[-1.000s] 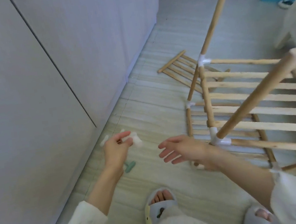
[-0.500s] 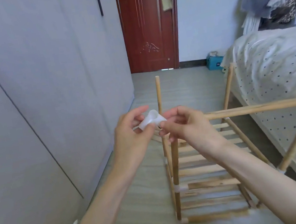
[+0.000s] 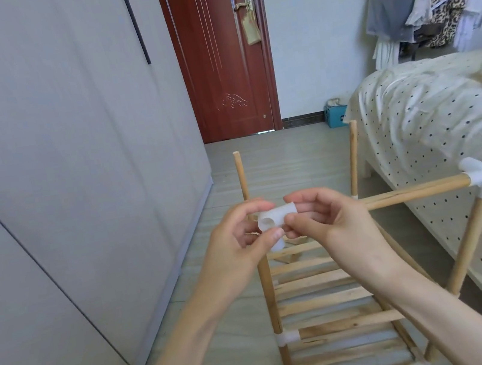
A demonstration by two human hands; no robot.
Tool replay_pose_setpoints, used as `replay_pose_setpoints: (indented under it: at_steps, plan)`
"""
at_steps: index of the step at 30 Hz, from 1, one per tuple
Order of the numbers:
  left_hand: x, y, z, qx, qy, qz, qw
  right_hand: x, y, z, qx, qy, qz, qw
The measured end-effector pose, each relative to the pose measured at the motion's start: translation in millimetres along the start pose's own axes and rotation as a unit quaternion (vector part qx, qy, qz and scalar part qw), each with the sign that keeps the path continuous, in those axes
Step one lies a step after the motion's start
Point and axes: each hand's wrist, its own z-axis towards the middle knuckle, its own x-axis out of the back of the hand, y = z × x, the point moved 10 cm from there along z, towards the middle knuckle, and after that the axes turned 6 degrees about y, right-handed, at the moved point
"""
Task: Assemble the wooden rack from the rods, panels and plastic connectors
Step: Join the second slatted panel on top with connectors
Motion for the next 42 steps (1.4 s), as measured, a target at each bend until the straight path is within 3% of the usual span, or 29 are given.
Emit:
replay_pose_setpoints:
  at_steps: [4, 6, 9, 12, 15, 36, 42]
  plan:
    - [10, -7, -5, 0.015, 0.042, -0.048, 0.998, -6, 0, 2, 0.012, -0.014, -0.007, 1.000]
    - [20, -9, -6, 0.015, 0.086, -0.060, 0.994, -2, -7, 4, 0.088, 0.008, -0.111, 0.990]
    - [39, -14, -9, 0.020, 0.151, -0.056, 0.987, -6, -19, -1, 0.260, 0.046, -0.380, 0.886]
    - [51, -27, -12, 0.043, 0.170, -0.048, 0.983, -17, 0, 1, 0.289, 0.033, -0.507, 0.811]
    - [52, -35, -13, 0.057, 0.157, -0.050, 0.985, -25, 12, 3, 0.288, 0.019, -0.562, 0.775]
    - [20, -16, -1, -0.039, 0.117, -0.050, 0.991, -14, -8, 11, 0.336, 0.055, -0.490, 0.802]
    - [19, -22, 1, -0.023, 0.108, -0.058, 0.992, -12, -7, 12, 0.336, 0.056, -0.490, 0.803]
